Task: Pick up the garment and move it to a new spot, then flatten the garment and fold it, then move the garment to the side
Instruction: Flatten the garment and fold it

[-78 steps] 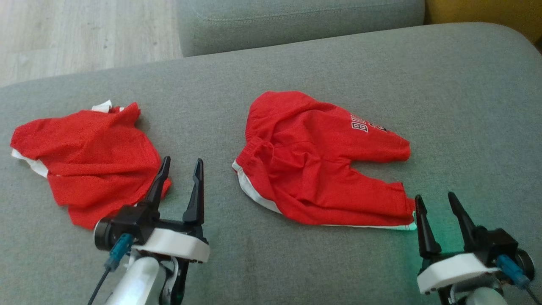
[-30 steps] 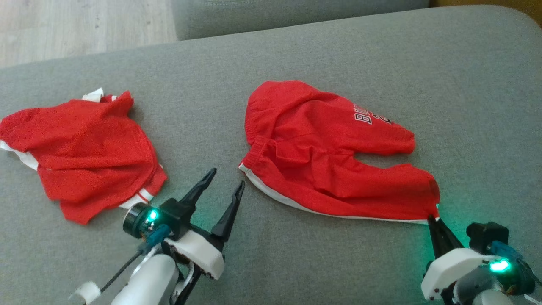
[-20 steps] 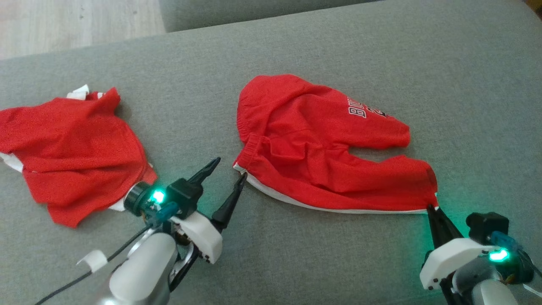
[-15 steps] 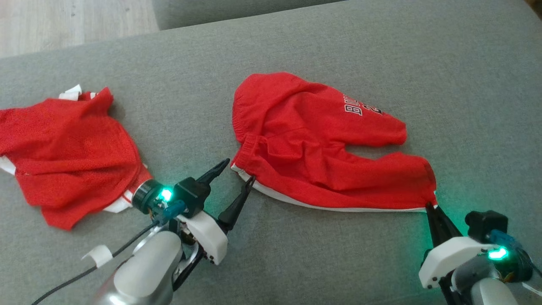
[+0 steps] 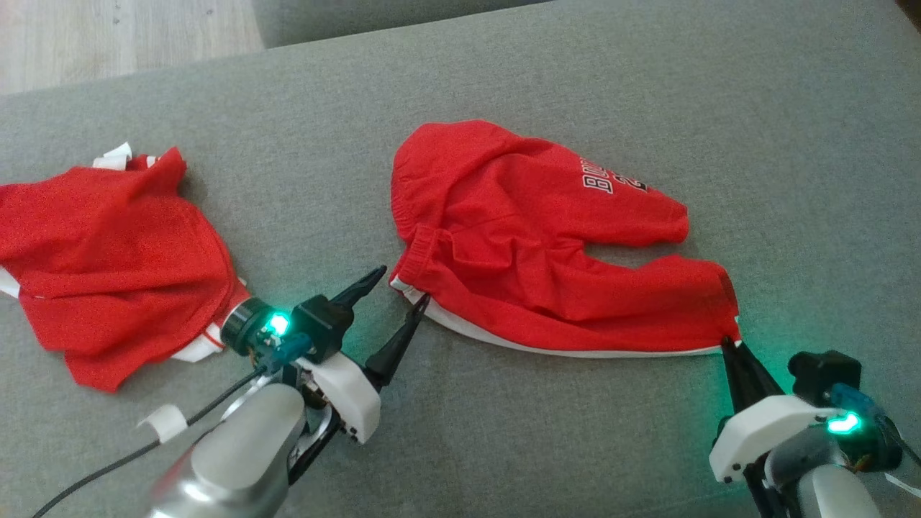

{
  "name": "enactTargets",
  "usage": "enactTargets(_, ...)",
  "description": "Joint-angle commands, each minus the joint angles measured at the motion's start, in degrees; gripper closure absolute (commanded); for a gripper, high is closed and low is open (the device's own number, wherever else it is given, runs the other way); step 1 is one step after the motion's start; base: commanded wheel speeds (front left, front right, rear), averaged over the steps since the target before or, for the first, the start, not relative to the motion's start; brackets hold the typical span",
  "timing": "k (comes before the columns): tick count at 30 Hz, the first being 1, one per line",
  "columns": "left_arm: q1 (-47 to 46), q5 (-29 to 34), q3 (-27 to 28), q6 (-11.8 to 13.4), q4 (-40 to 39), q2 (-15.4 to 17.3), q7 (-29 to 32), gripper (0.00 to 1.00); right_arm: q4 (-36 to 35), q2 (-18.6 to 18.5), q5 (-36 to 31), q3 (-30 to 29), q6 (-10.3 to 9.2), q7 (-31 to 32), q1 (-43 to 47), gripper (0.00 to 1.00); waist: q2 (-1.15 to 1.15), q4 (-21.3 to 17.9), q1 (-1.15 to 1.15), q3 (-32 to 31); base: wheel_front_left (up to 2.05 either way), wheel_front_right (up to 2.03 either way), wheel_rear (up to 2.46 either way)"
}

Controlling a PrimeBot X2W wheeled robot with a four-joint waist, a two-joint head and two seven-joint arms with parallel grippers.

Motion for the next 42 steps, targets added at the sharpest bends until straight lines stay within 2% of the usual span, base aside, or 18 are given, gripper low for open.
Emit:
enactTargets(1, -3.0, -0.6, 1.2, 0.1, -0.9, 1.3, -0.6, 0.00, -1.6, -0.4, 0.0, 1.4, -0.04, -0.6, -1.4, 1.00, 0.00, 0.0, 0.00, 0.1, 0.00, 0.00, 0.00)
enactTargets(2, -3.3, -0.8, 0.8, 0.1, -0.8, 1.3, -0.7, 0.00, -1.6, -0.4, 0.0, 1.4, -0.04, -0.6, -1.5, 1.00, 0.00, 0.0, 0.00, 0.2, 0.00, 0.00, 0.00)
enactTargets(3, -3.6, -1.1, 0.4, 0.1, -0.7, 1.3, -0.7, 0.11, -1.6, -0.4, 0.0, 1.4, -0.04, -0.6, -1.5, 1.00, 0.00, 0.0, 0.00, 0.3, 0.00, 0.00, 0.00)
enactTargets(4, -3.8, -1.5, 0.0, 0.1, -0.6, 1.3, -0.7, 1.00, -1.6, -0.4, -0.1, 1.4, -0.04, -0.6, -1.5, 1.00, 0.00, 0.0, 0.00, 0.4, 0.00, 0.00, 0.00)
enactTargets(10, -4.8, -2.8, -1.6, 0.1, -0.3, 1.9, -1.9, 1.00, -1.5, -0.4, -0.1, 1.2, -0.04, -0.8, -1.8, 1.00, 0.00, 0.5, 0.00, 0.1, 0.00, 0.00, 0.00)
enactTargets(13, -4.4, -3.1, -1.4, 0.2, -0.4, 2.4, -2.5, 1.00, -1.5, -0.4, 2.2, 1.4, -0.04, -0.4, -2.3, 1.00, 0.00, 1.0, 0.00, -1.1, 0.00, 0.00, 0.00)
enactTargets(20, -4.3, -5.0, 0.4, 0.6, -4.3, 4.1, -2.5, 1.00, -6.8, -0.4, 6.0, 2.8, -0.04, 1.4, -5.9, 1.00, 0.00, 2.0, 0.00, -5.5, 0.00, 0.00, 0.00)
enactTargets(26, -10.1, -6.3, 1.9, 0.5, -10.4, 7.3, 3.1, 1.00, -12.7, -2.1, 8.6, 4.5, -0.04, 7.5, -14.3, 1.00, 0.00, 2.1, 0.00, -9.1, 0.00, 0.00, 0.00)
enactTargets(32, -18.6, -8.6, 3.6, 0.3, -13.4, 10.1, 9.0, 1.00, -12.8, -4.9, 10.7, 5.9, -0.04, 11.3, -27.1, 1.00, 0.00, 1.4, 0.00, -11.9, 0.00, 0.00, 0.00)
enactTargets(37, -23.4, -9.8, 5.9, 0.4, -13.7, 10.7, 9.4, 1.00, -10.5, -5.7, 10.4, 3.8, -0.04, 10.1, -34.2, 1.00, 0.00, 1.4, 0.00, -12.8, 0.00, 0.00, 0.00)
enactTargets(42, -23.7, -11.1, 8.0, 2.4, -14.9, 9.9, 7.7, 1.00, -8.3, -6.3, 9.3, 2.4, -0.04, 8.7, -36.2, 1.00, 0.00, 2.0, 0.00, -13.9, 0.00, 0.00, 0.00)
